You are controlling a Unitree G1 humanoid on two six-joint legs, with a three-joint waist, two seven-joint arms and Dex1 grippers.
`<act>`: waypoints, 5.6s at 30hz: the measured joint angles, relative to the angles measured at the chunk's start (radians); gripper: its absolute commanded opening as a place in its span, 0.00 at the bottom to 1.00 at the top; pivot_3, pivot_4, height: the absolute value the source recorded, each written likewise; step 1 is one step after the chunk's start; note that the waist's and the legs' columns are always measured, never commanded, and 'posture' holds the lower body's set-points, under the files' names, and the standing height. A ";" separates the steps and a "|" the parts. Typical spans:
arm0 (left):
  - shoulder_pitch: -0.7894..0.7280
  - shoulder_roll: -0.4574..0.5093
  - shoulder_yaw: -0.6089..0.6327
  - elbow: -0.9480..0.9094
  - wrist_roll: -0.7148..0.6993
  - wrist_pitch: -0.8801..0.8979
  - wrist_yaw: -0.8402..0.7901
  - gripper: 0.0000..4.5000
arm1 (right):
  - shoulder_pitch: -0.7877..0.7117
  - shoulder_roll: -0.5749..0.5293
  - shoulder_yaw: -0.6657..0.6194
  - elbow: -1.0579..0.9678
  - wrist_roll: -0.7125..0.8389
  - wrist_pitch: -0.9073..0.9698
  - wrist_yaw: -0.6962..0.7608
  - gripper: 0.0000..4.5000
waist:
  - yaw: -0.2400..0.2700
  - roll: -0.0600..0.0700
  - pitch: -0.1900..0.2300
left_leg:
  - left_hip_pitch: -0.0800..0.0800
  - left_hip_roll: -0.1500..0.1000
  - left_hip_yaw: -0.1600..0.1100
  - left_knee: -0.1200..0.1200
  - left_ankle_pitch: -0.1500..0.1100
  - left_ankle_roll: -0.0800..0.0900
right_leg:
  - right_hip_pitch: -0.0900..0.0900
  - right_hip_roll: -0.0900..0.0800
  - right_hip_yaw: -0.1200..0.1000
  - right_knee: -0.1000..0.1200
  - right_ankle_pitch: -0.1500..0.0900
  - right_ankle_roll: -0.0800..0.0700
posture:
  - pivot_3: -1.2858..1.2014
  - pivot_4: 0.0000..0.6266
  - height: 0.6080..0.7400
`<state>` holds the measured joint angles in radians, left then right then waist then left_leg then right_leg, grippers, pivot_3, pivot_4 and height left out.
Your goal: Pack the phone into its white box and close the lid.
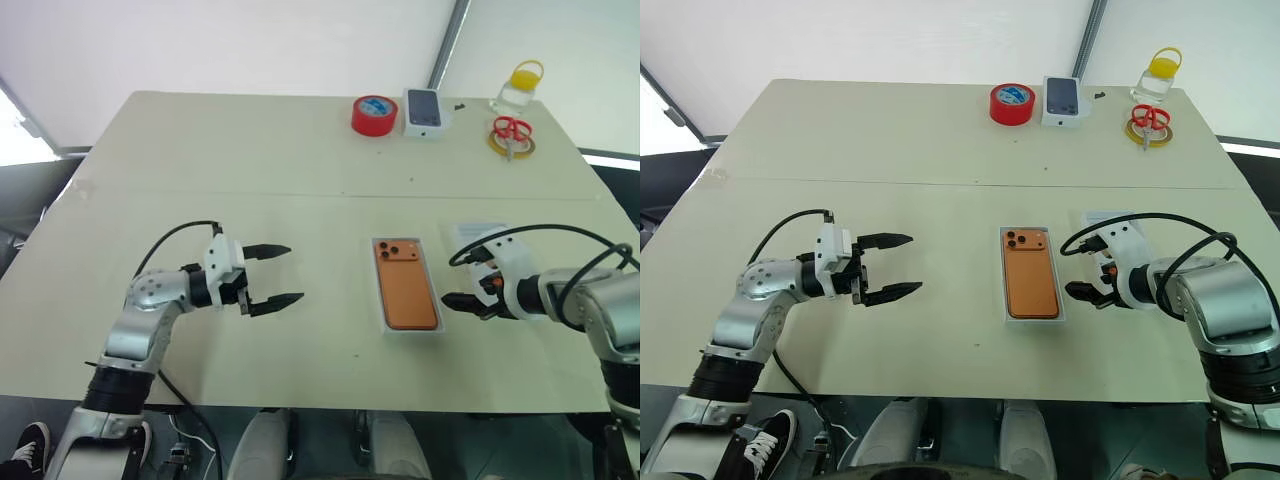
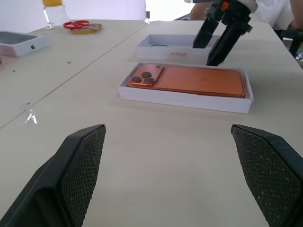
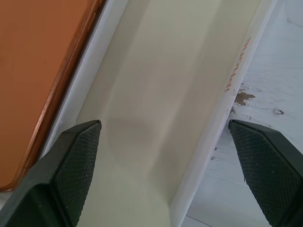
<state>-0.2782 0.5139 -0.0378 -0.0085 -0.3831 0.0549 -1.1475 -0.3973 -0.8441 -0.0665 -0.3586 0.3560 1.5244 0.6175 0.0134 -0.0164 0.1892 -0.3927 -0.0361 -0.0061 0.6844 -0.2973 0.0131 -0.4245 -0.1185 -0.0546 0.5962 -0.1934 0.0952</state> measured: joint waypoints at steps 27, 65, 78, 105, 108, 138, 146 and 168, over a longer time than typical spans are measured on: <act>0.065 -0.015 0.000 -0.077 -0.029 0.066 0.081 0.58 | -0.212 0.241 -0.177 0.205 0.034 -0.080 -0.145 0.00 | -0.006 0.001 0.000 | 0.000 0.001 0.000 -0.001 0.000 0.000 | -0.001 0.002 0.000 0.001 0.000 0.001 | 0.52 0.24 1.00; -0.049 -0.272 -0.150 0.065 0.101 0.054 0.288 0.01 | 0.181 0.311 -0.029 0.111 1.622 -0.498 -0.914 0.00 | 0.002 0.001 -0.001 | 0.000 0.000 0.000 -0.001 -0.001 0.002 | 0.001 0.001 0.001 -0.001 0.000 0.001 | 0.52 0.24 1.00; -0.141 -0.362 -0.162 0.238 0.137 0.015 0.303 0.00 | 0.203 0.312 -0.107 0.174 1.612 -0.462 -0.911 0.65 | 0.001 0.001 -0.002 | -0.001 0.001 0.001 0.000 -0.001 0.005 | 0.000 0.000 0.000 -0.001 0.000 0.002 | 0.52 0.24 1.00; -0.282 -0.370 -0.108 0.363 0.161 0.114 0.389 0.00 | 0.143 -0.109 0.096 0.200 0.187 -0.936 -0.180 0.01 | 0.027 0.002 -0.001 | -0.005 -0.002 0.001 0.001 -0.001 0.006 | -0.001 0.000 0.000 -0.003 -0.001 0.004 | 0.52 0.24 1.00; -0.289 -0.380 -0.122 0.408 0.176 0.128 0.386 0.00 | 0.143 -0.098 0.108 0.205 0.126 -0.954 -0.137 0.01 | 0.027 0.002 -0.001 | -0.005 -0.002 0.001 0.001 -0.001 0.006 | -0.001 0.000 -0.001 -0.003 -0.001 0.004 | 0.52 0.24 1.00; -0.302 -0.456 -0.228 0.383 0.225 0.207 0.268 0.00 | 0.256 -0.072 0.059 0.109 -0.040 -0.958 0.041 0.01 | 0.027 0.002 -0.001 | -0.004 -0.001 0.000 0.001 -0.001 0.006 | 0.000 0.000 -0.001 -0.002 -0.001 0.003 | 0.52 0.24 1.00; -0.272 -0.454 -0.239 0.334 0.224 0.242 0.255 0.00 | 0.305 -0.078 0.038 0.063 -0.058 -0.935 0.077 0.01 | 0.027 0.003 -0.001 | -0.003 -0.001 0.000 0.001 -0.001 0.006 | 0.000 0.000 -0.001 -0.002 -0.001 0.003 | 0.52 0.24 1.00; -0.244 -0.405 -0.265 0.300 0.224 0.241 0.224 0.00 | 0.392 -0.134 0.051 0.010 -0.157 -0.968 0.186 0.01 | 0.026 0.003 -0.001 | -0.001 -0.001 0.000 0.001 -0.001 0.006 | 0.001 0.000 0.000 -0.001 -0.001 0.003 | 0.52 0.24 1.00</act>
<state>-0.5226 0.1085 -0.3024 0.2917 -0.1595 0.2963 -0.9233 -0.0050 -0.9782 -0.0156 -0.3485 0.1985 0.5567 0.8030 0.0395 -0.0138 0.1878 -0.3937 -0.0374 -0.0057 0.6859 -0.2985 0.0189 -0.4237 -0.1188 -0.0549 0.5955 -0.1945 0.0979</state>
